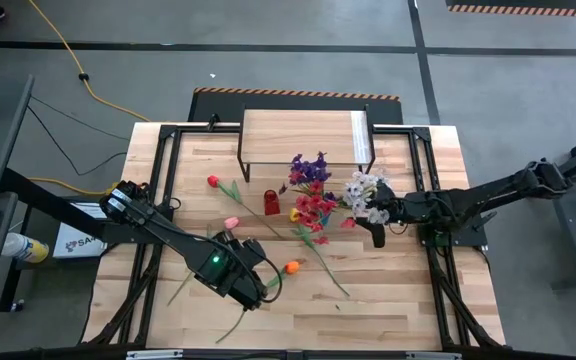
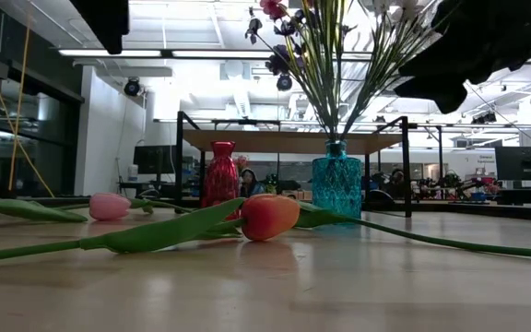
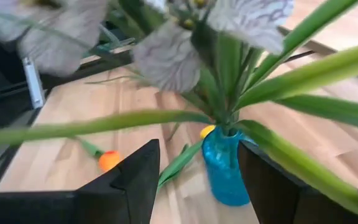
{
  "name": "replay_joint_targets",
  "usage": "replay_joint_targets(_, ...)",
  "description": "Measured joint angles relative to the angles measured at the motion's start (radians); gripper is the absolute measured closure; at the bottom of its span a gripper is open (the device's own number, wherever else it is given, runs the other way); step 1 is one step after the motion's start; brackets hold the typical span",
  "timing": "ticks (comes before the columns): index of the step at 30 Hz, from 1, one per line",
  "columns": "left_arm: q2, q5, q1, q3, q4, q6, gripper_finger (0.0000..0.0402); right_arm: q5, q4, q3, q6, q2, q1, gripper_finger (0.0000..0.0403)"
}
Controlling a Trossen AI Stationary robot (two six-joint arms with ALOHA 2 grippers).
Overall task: Pick and place flowers into a vace then onto a shelf
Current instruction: Put the white flowers into the blue vase
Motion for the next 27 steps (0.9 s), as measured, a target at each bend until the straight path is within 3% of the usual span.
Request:
replay_joint_targets(6, 0.0, 0.045, 0.0, 0.0, -0.084, -0.004, 0.0103, -0.101, -0.112, 0.0, 0.009, -0.075, 0.0, 0.0197)
replay_joint_targets(13, 0.0, 0.066, 0.0, 0.0, -0.162, -0.011, 0.0103, -0.186, -0.272, 0.0, 0.135, -0.172, 0.0, 0.0197)
replay_joint_targets(27, 0.0, 0.069, 0.0, 0.0, -0.205, -0.007, 0.0103, -0.476, -0.295, 0.0, 0.343, -0.324, 0.0, 0.0198)
